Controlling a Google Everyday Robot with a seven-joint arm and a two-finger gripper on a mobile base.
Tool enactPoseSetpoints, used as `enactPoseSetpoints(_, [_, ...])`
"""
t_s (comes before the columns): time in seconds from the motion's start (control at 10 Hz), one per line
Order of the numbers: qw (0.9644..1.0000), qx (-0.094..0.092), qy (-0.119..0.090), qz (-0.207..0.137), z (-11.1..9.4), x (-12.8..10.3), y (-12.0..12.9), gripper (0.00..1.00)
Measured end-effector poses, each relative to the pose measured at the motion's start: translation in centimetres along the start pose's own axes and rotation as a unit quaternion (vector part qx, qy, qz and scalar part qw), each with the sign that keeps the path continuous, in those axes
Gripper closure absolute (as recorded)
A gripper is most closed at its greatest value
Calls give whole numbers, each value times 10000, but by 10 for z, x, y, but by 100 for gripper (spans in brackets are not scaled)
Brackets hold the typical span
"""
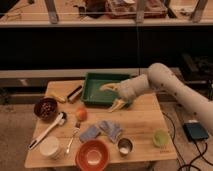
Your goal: Place banana in paper cup
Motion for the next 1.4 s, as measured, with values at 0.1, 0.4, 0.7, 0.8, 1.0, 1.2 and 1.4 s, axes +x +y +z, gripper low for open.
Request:
enactPoseSetpoints(0.1, [9990,387,168,156,-5,6,-7,34])
enactPoseSetpoints(0.4, [9855,1518,536,538,-25,20,-25,34])
enactPoseSetpoints(0.7, [9855,1522,515,547,-23,21,-26,34])
enactPoseSetpoints(0.8, [9880,1377,489,501,-15,17,-32,34])
enactPoseSetpoints(1.0, [9929,1038,444,372,13,8,-64,34])
enactPoseSetpoints(1.2, [9961,748,417,194,54,-5,-111,34])
enactPoseSetpoints(1.4, [9976,543,438,52,93,-23,-142,34])
